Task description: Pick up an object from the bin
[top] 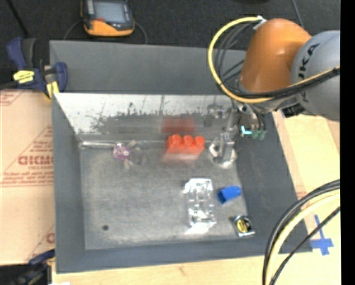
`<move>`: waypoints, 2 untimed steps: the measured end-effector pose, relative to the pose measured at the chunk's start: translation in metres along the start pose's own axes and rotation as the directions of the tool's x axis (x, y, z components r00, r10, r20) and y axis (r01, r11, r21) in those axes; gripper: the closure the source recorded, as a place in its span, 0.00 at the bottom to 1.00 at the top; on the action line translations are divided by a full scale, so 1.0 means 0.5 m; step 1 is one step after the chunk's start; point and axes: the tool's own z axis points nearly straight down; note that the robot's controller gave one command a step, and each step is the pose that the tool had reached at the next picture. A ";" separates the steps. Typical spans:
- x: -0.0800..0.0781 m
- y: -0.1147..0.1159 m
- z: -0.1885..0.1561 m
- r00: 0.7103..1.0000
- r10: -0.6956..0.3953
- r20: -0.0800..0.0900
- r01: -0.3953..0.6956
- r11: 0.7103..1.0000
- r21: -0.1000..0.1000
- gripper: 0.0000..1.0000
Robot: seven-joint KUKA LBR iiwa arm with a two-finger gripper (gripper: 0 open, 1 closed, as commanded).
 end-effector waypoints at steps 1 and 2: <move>0.178 -0.077 0.244 0.927 -0.376 0.002 0.376 0.927 0.002 0.00; 0.218 -0.177 0.240 0.909 -0.417 0.007 0.417 0.909 0.003 0.00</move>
Offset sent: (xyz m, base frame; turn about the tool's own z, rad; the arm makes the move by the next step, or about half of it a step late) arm -0.0888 -0.0365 -0.1211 -0.3871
